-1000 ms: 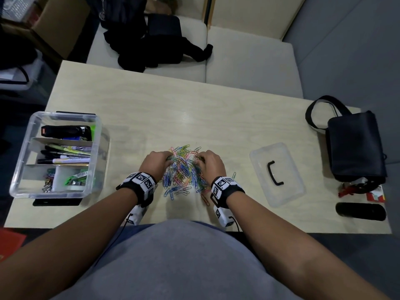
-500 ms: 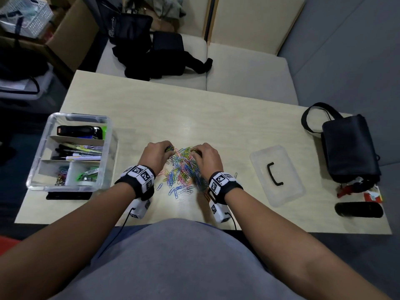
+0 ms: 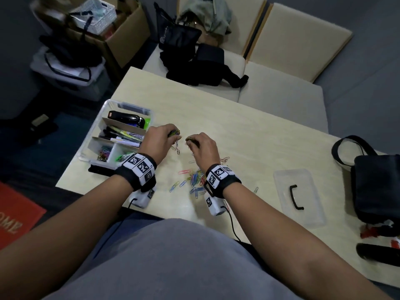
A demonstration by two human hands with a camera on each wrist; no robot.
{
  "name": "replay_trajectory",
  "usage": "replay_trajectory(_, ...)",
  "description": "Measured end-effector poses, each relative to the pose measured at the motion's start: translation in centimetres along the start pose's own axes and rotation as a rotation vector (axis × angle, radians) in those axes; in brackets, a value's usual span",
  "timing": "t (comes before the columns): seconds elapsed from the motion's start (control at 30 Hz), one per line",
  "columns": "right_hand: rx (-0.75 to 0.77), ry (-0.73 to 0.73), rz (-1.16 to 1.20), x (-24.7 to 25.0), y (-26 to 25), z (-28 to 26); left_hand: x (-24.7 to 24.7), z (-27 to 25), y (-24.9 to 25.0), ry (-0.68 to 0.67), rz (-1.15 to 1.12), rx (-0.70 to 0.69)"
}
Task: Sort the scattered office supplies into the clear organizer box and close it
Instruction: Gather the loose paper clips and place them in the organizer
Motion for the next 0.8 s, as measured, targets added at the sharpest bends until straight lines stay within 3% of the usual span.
replay_trajectory(0.4,0.224,-0.057,0.115,-4.1,-13.1,2.8,13.4,-4.1,-1.6,0.294,0.017,0.091)
replay_trajectory(0.8,0.300,-0.119,0.118,-8.5,-20.0,3.7,20.0,-6.5,-6.4,0.387,-0.012,0.192)
Point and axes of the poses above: each hand's wrist, its own z-axis towards the middle knuckle, its own x-axis out of the back of the hand, y = z × x, the point moved 9 cm from there along z, towards the middle knuckle, and after that the axes turned 11 degrees about -z, right-handed, at the moved point
